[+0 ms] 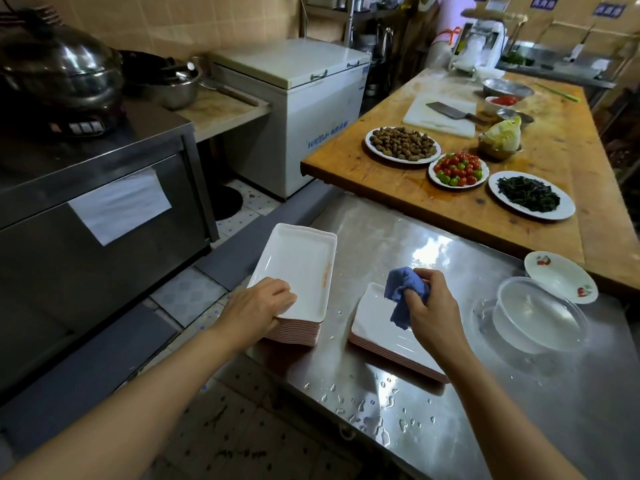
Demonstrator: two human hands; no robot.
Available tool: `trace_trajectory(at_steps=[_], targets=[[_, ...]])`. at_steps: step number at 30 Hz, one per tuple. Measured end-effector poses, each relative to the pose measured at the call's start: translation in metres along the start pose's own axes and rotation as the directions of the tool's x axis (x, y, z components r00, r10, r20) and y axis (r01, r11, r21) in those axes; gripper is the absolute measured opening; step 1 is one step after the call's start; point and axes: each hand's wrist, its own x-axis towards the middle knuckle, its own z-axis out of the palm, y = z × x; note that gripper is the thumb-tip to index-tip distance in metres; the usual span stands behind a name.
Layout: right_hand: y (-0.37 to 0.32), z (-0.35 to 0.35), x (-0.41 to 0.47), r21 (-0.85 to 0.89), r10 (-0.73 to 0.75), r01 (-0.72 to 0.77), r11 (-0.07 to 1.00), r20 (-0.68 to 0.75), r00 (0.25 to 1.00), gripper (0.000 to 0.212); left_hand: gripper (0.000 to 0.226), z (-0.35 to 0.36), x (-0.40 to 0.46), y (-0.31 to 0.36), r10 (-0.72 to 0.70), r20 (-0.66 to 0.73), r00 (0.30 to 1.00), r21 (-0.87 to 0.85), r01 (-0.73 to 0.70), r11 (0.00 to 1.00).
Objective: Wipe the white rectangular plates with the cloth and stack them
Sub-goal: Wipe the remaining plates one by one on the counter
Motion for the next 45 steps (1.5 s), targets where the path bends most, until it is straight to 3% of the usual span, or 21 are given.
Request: trace_trajectory(at_steps=[5,8,11,13,15,18,20,24,27,30,38,42,45], targets=[[0.011,-0.005,-0.002,-0.009,0.035,-0.036,0.999,-0.013,0.999,0.017,0.048,0.008,0.01,-0.002,-0.121,0.143,0.982,0.044,0.116,0.992],[0.019,-0.009,-0.004,-0.024,0.054,-0.054,0.998,-0.014,0.998,0.019,0.05,0.007,0.017,0.005,-0.194,0.159,0.968,0.092,0.181,0.979],[0.027,-0.015,-0.005,-0.034,0.072,-0.073,0.997,-0.031,0.997,0.02,0.045,0.003,0.028,0.028,-0.191,0.02,0.981,-0.02,0.192,0.981],[0.032,-0.021,-0.006,-0.061,0.067,-0.071,0.996,-0.057,0.996,0.021,0.036,0.003,0.04,0.051,-0.099,-0.111,0.989,-0.146,0.083,0.986],[0.038,-0.029,-0.008,-0.08,0.054,-0.062,0.995,-0.101,0.993,0.02,0.032,0.01,0.054,0.076,-0.042,-0.123,0.991,-0.233,0.012,0.972],[0.054,-0.039,-0.012,-0.133,0.051,-0.073,0.988,-0.166,0.985,0.018,0.04,0.038,0.074,0.104,-0.144,0.013,0.99,-0.359,0.139,0.923],[0.068,-0.042,-0.014,-0.205,0.087,-0.121,0.971,-0.165,0.982,0.019,0.045,0.059,0.085,0.111,-0.232,0.146,0.962,-0.352,0.269,0.896],[0.099,-0.036,-0.017,-0.409,0.176,-0.182,0.894,-0.052,0.983,0.029,0.043,0.093,0.098,0.11,-0.367,0.34,0.866,-0.314,0.473,0.823],[0.118,-0.025,-0.023,-0.681,0.202,-0.098,0.726,0.075,0.977,0.042,0.039,0.112,0.104,0.106,-0.428,0.424,0.798,-0.277,0.564,0.778],[0.128,-0.016,-0.026,-0.741,0.103,0.019,0.671,0.118,0.988,0.031,0.042,0.126,0.105,0.101,-0.43,0.468,0.772,-0.285,0.592,0.754],[0.141,-0.011,0.013,-0.73,0.175,-0.041,0.682,0.109,0.978,0.03,0.049,0.135,0.104,0.097,-0.401,0.427,0.811,-0.437,0.573,0.694],[0.137,0.002,0.038,-0.592,0.178,-0.137,0.794,0.011,0.984,0.026,0.054,0.135,0.103,0.096,-0.385,0.449,0.807,-0.497,0.583,0.642],[0.129,0.022,0.041,-0.506,0.147,-0.114,0.855,0.026,0.989,0.027,0.051,0.136,0.101,0.097,-0.389,0.468,0.794,-0.494,0.6,0.63]])
